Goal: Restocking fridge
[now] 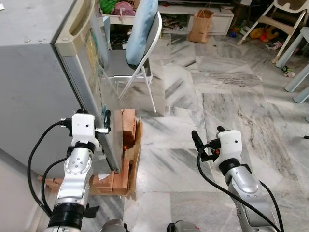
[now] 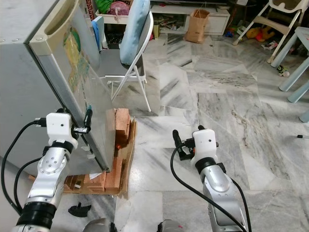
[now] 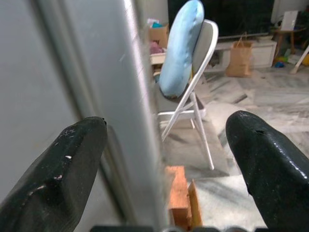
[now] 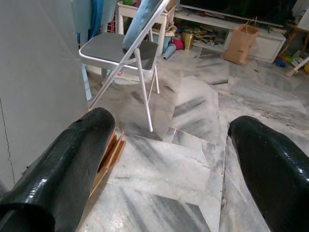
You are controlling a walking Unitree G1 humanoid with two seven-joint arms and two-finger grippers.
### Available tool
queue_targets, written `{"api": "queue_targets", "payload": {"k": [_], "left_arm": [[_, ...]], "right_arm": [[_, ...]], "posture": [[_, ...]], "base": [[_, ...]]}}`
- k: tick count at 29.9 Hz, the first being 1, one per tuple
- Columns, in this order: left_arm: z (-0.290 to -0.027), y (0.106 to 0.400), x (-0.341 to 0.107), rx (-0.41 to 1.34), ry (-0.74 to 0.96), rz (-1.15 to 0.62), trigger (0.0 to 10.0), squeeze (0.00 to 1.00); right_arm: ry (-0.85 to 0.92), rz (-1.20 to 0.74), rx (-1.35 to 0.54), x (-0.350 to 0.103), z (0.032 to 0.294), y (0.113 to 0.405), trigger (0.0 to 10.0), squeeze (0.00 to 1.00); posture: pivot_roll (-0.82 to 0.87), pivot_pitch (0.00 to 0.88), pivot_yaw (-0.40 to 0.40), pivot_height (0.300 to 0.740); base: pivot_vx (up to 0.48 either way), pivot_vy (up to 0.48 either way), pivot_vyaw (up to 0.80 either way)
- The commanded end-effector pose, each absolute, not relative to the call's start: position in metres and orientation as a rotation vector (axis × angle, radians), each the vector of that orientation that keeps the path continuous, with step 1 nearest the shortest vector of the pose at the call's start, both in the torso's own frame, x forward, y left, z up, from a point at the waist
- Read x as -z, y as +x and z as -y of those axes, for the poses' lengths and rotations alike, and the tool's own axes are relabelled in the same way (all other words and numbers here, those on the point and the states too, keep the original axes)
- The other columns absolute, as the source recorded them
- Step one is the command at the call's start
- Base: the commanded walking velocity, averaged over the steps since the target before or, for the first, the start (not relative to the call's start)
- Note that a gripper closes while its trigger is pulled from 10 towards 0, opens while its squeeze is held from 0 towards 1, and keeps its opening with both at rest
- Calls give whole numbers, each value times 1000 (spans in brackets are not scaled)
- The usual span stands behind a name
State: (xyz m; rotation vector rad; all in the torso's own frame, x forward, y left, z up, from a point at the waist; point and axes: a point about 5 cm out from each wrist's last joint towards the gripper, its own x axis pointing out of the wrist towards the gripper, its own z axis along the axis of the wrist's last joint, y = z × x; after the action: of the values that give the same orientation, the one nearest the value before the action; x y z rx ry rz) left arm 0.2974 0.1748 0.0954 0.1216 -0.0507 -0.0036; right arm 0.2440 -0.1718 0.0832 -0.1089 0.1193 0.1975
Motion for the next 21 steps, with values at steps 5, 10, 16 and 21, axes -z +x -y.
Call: {"api": "queue_targets", "payload": {"k": [5,10,16,21], "left_arm": [[-176,302,-93,7,124,37,10000,0],[-183,315,-97,-40,142,34,10000,0],[-187,318,-98,-52,141,33,10000,0],[-186,318,-95,-54,141,32,10000,0]], "right_arm": [[-109,-122,-205,-86,173,243,10000,0],[-103,-123,-227,-88,171,242,10000,0],[-106,-126,-232,-88,172,240,10000,0],[-97,-132,-250,-88,171,239,10000,0]], "posture": [[72,65,-1,740],[61,71,-1,740],[54,72,3,740],[54,77,2,740]], "base": [[0,0,0],[0,0,0],[0,0,0],[0,0,0]]}}
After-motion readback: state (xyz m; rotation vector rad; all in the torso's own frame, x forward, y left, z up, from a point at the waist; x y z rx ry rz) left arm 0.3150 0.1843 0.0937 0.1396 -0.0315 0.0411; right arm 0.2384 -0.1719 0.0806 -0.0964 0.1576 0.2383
